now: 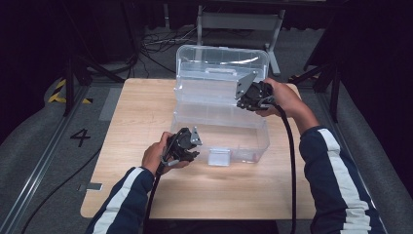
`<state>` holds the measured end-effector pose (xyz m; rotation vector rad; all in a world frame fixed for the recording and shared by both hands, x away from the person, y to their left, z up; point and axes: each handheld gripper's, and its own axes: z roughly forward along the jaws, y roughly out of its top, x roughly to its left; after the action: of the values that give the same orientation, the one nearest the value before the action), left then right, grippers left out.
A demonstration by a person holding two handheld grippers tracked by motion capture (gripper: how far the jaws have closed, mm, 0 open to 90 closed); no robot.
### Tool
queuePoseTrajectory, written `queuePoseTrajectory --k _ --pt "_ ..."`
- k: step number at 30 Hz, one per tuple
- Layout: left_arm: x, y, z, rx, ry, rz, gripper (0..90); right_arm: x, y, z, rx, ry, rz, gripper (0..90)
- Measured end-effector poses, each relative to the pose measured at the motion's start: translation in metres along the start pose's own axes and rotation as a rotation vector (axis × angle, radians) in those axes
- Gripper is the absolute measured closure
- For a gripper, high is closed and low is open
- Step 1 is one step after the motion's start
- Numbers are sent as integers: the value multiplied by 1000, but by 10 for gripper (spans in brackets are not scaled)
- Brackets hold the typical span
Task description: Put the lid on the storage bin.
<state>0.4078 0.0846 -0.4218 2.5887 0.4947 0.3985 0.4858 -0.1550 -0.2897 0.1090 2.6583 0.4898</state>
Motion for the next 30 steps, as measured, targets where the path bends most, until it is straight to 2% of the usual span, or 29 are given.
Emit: queuePoseTrajectory --k 4,8,12,13,19,30 --pt "0 0 0 0 3 -3 582 7 1 -1 0 10 -20 878" --pt "-1 0 0 -2 11 -4 574 12 -2 -2 -12 5 -12 869" --pt "-4 0 1 -8 35 1 556 18 -6 -4 -23 -6 1 866" --pt "-5 0 1 -12 45 2 553 19 -6 -4 -25 -8 -8 865" --pt "-6 1 2 -12 50 14 542 30 -9 -4 -45 -27 -2 847" --pt "-5 1 2 -29 43 17 541 35 -15 -4 -74 -20 17 827"
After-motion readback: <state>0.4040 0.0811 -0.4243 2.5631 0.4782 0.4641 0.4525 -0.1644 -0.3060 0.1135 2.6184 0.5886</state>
